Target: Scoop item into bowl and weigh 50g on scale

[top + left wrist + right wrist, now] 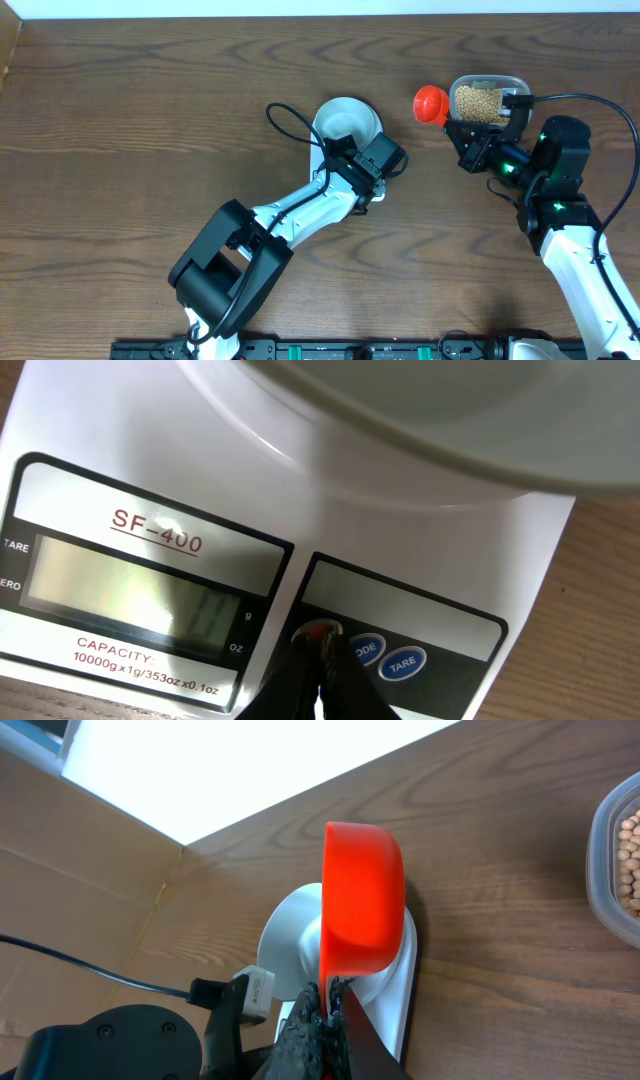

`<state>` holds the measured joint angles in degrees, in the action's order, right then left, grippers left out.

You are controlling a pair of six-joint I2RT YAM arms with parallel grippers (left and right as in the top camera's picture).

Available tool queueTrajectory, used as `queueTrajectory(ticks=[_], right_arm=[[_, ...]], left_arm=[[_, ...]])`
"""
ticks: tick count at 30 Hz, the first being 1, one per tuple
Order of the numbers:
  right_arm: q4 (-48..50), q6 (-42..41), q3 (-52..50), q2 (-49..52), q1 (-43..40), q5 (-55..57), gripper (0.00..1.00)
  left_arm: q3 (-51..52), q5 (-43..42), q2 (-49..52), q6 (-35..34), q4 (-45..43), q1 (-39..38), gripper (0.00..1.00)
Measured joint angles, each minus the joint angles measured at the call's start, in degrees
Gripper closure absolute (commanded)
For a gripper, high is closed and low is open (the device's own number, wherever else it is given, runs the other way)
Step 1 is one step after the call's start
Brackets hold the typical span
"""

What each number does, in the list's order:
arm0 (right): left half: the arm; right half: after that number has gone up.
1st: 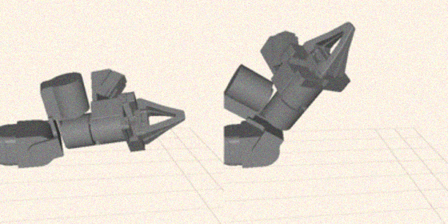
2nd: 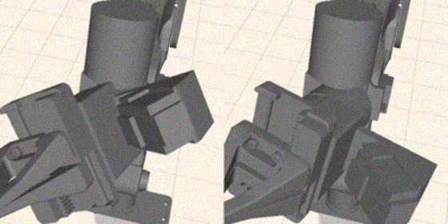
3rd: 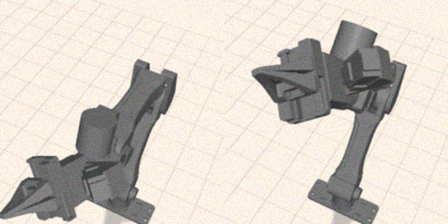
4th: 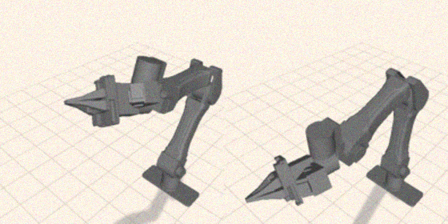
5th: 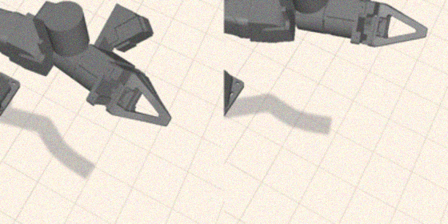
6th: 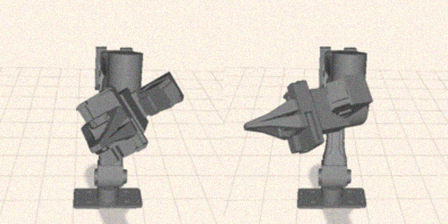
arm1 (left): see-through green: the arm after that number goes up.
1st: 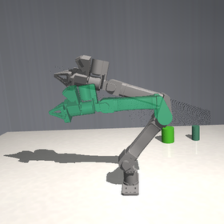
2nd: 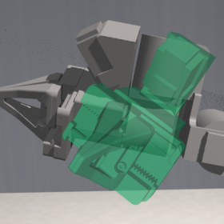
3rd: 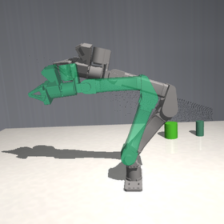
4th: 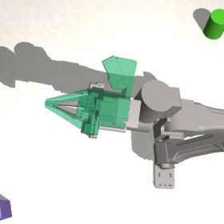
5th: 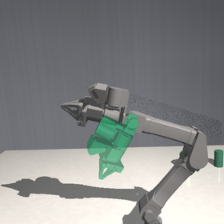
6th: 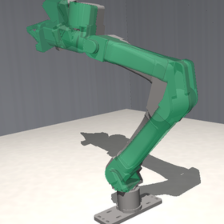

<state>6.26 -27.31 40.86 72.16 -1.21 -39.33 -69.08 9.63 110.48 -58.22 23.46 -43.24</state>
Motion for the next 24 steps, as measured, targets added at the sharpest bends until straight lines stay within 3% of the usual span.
queueTrajectory(ticks=[24], right_arm=[[0.0, 0.0, 0.0, 0.0, 0.0, 0.15, 0.99]], left_arm=[[0.0, 0.81, 0.33, -0.02, -0.61, 0.0, 0.93]])
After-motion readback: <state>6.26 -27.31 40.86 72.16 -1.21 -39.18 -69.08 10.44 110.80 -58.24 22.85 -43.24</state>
